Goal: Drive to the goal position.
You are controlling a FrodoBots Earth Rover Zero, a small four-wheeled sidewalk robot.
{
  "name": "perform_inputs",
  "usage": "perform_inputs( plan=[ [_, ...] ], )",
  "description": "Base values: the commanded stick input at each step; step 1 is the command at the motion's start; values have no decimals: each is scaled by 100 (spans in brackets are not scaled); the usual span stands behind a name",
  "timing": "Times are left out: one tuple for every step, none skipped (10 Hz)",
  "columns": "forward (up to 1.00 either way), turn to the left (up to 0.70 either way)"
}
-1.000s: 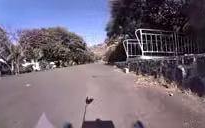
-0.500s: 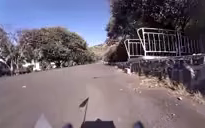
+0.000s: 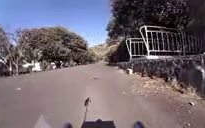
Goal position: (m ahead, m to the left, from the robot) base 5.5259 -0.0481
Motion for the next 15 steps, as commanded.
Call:
perform_inputs(
  plan=[
    [50,0],
    [50,0],
    [50,0],
    [50,0],
    [50,0],
    [50,0],
    [50,0],
    [50,0],
    [50,0],
    [50,0],
    [50,0],
    [50,0],
    [50,0],
    [50,0],
    [50,0]
  ],
)
